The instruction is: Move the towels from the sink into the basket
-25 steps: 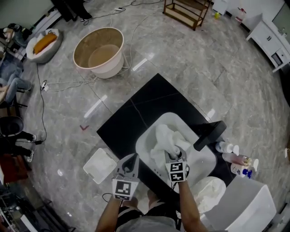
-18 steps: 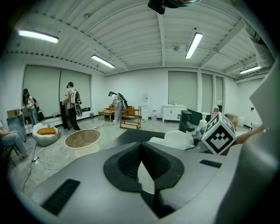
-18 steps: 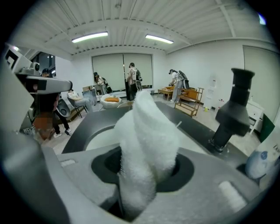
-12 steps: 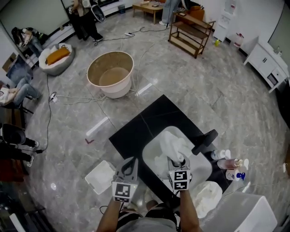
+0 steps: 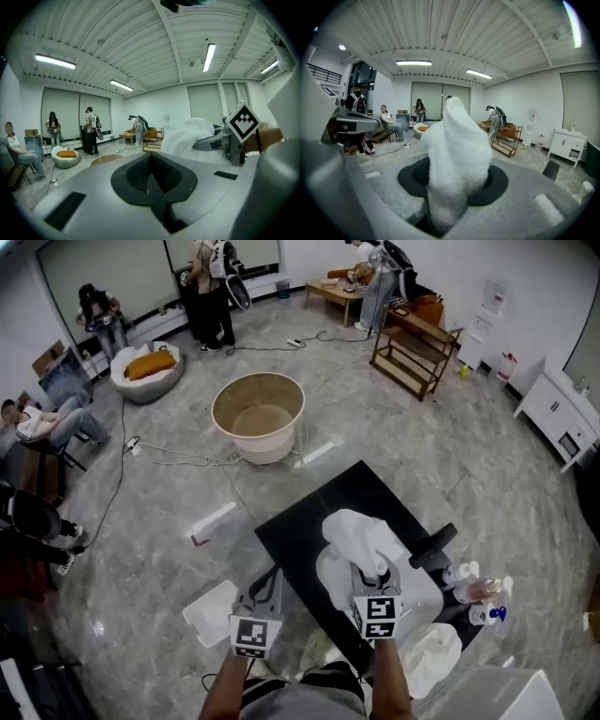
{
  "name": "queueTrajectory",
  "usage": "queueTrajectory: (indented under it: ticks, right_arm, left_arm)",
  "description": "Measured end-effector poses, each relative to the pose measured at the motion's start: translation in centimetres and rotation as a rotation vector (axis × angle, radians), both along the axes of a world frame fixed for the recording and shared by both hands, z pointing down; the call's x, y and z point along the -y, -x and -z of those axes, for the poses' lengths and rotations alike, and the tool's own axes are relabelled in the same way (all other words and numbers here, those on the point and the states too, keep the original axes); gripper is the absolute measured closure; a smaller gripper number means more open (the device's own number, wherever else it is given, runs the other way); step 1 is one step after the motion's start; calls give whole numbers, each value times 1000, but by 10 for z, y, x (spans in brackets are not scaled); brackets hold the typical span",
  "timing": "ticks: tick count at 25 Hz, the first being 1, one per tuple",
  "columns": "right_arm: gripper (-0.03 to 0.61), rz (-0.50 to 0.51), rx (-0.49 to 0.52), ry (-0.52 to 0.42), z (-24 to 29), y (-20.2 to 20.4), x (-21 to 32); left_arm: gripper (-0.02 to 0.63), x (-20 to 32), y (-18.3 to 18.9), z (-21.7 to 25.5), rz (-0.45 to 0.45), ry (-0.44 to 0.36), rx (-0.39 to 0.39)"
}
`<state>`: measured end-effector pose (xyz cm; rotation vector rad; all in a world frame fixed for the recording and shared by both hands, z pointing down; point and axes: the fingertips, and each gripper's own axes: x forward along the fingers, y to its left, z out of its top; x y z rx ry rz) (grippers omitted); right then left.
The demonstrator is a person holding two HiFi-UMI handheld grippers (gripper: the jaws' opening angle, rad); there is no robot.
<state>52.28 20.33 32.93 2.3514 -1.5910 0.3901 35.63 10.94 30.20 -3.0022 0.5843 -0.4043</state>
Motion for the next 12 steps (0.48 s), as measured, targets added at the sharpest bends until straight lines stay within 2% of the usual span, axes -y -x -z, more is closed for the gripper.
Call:
queueTrajectory:
  ticks: [12]
  right_arm:
    - [405, 164, -89, -137, 80, 95, 62]
  left_arm:
    - [604, 37, 107, 42, 167, -65, -51]
